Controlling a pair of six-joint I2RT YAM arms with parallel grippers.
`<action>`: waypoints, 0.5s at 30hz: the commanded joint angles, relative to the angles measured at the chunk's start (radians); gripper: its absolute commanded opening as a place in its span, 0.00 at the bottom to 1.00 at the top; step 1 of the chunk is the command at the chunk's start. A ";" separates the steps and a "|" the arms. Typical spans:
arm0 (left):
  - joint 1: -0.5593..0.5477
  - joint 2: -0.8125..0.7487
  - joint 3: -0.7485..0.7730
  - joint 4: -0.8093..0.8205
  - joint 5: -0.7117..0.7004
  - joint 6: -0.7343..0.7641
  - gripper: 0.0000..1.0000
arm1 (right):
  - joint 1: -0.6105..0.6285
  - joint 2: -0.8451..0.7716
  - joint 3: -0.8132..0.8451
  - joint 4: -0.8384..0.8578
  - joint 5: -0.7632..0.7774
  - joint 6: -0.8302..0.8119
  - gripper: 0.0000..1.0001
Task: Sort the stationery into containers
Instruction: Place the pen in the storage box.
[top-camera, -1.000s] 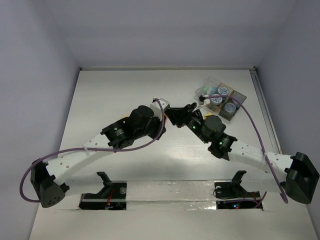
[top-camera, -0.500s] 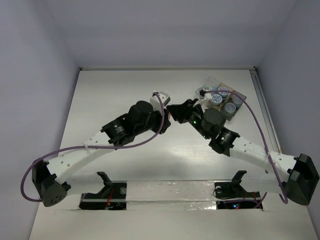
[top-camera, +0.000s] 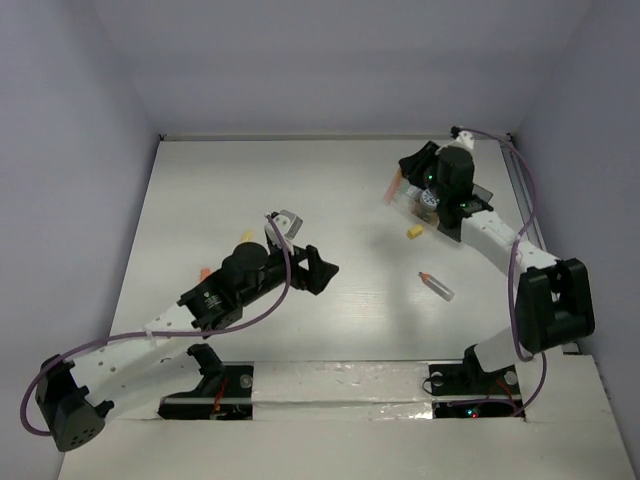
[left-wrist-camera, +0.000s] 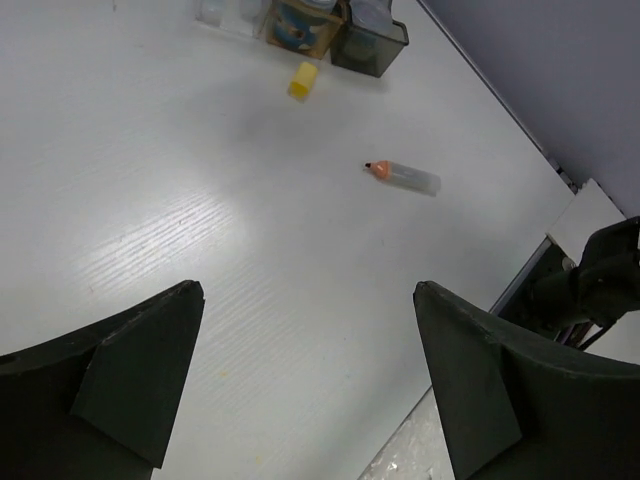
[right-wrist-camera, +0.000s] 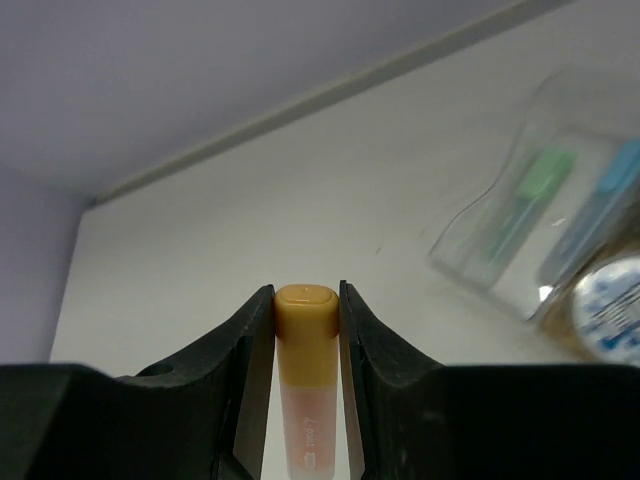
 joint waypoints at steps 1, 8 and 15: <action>0.002 -0.057 -0.068 0.125 -0.008 -0.051 0.84 | -0.113 0.074 0.111 0.037 0.033 -0.029 0.00; 0.002 -0.076 -0.149 0.191 -0.066 -0.058 0.85 | -0.216 0.319 0.339 -0.013 0.116 -0.077 0.00; 0.002 -0.077 -0.171 0.207 -0.086 -0.058 0.85 | -0.227 0.431 0.456 -0.064 0.116 -0.092 0.02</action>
